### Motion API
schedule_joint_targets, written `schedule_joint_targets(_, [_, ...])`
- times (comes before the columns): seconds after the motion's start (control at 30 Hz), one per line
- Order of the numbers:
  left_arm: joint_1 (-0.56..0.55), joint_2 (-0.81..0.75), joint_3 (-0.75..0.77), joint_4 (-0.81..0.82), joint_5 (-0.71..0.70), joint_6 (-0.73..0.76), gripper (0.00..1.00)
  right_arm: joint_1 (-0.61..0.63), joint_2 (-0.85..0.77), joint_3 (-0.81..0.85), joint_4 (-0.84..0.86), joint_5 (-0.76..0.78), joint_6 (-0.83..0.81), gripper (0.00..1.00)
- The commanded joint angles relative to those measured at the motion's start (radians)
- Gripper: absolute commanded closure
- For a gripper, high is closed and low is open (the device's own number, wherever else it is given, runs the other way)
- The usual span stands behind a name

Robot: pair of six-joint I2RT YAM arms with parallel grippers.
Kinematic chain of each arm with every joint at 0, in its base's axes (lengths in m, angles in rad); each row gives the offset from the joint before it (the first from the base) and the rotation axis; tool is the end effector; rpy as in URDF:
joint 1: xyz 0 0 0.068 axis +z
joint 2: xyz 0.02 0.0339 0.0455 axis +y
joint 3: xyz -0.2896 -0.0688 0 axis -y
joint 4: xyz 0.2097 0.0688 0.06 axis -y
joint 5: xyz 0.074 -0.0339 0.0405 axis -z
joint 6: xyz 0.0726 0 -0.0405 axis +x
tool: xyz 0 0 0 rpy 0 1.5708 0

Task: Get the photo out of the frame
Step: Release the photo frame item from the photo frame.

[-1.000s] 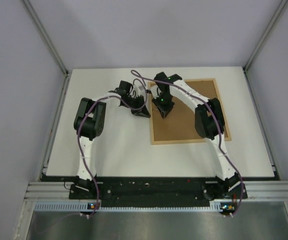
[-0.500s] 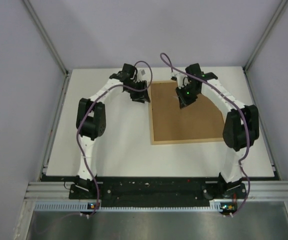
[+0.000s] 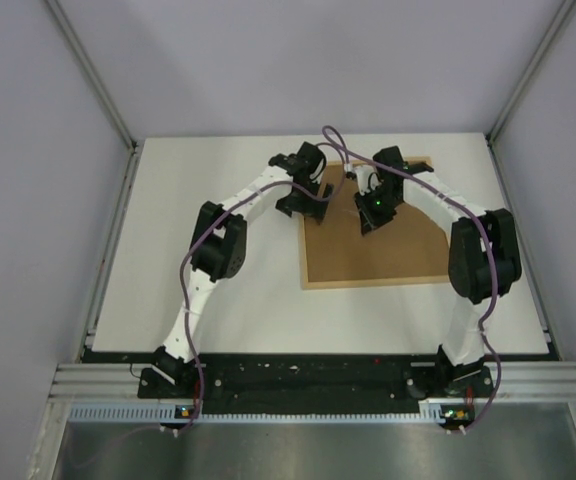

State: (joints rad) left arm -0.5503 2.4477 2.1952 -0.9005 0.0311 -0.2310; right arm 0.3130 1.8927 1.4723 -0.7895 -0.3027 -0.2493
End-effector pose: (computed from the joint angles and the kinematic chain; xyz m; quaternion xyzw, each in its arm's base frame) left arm 0.4422 -0.2739 0.1705 0.1587 0.9652 -0.0930 0.1859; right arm 0.3531 0.1370 0.2233 -0.2958 0.9268 0.1539 0.1726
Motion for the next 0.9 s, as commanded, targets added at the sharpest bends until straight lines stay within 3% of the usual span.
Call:
schedule_joint_targets(0.0, [0.004, -0.007, 0.049, -0.052, -0.141, 0.024, 0.03, -0.002, -0.012, 0.002, 0.05, -0.038, 0.012, 1.0])
schedule_joint_targets(0.13, [0.004, 0.011, 0.055, -0.067, -0.158, 0.024, 0.04, 0.0, -0.009, 0.0, 0.053, -0.049, 0.01, 1.0])
schedule_joint_targets(0.33, [0.004, 0.033, 0.057, -0.075, -0.143, 0.016, 0.13, 0.0, -0.012, -0.001, 0.056, -0.065, 0.01, 1.0])
schedule_joint_targets(0.67, [0.003, 0.034, 0.055, -0.084, -0.114, 0.007, 0.53, 0.0, -0.017, -0.007, 0.059, -0.076, 0.007, 1.0])
schedule_joint_targets(0.87, [0.003, 0.031, 0.051, -0.087, -0.119, 0.007, 0.69, 0.0, -0.018, -0.007, 0.059, -0.084, 0.007, 1.0])
